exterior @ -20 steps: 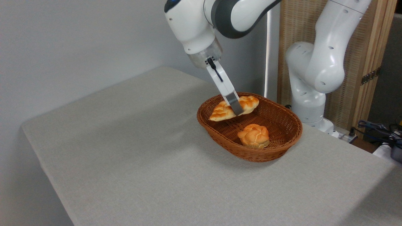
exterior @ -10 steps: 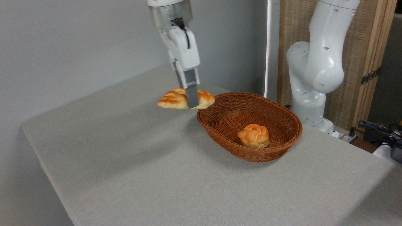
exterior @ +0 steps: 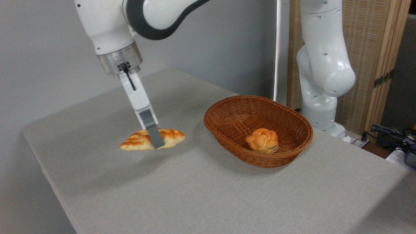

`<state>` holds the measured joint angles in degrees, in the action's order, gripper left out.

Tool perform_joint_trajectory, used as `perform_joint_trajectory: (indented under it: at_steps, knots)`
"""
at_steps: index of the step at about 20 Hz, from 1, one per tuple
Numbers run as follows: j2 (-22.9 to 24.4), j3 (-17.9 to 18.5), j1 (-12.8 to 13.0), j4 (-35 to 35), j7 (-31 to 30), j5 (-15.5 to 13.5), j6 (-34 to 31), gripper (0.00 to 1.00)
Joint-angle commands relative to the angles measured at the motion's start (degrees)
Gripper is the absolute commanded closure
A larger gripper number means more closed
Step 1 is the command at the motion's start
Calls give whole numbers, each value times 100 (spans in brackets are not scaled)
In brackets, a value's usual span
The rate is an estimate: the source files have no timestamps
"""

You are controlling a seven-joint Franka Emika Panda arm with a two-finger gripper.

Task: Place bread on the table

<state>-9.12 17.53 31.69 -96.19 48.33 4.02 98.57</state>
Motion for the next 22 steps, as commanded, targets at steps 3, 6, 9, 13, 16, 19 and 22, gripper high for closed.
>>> perform_joint_trajectory:
  at_steps: [3,6,9,13,16,19,22]
  knots:
    - [-203,-109,39,118,-34,-120,153,0]
    - [-301,-232,30,117,-42,-120,233,0]
    - [-301,-232,21,126,-69,-77,233,0]
    - [-204,-206,-49,275,-182,-111,224,0]
    - [120,-232,-390,346,-438,-129,189,0]
    - [638,-310,-1031,346,-438,-505,180,0]
    - [955,-679,-1831,329,-482,-850,110,0]
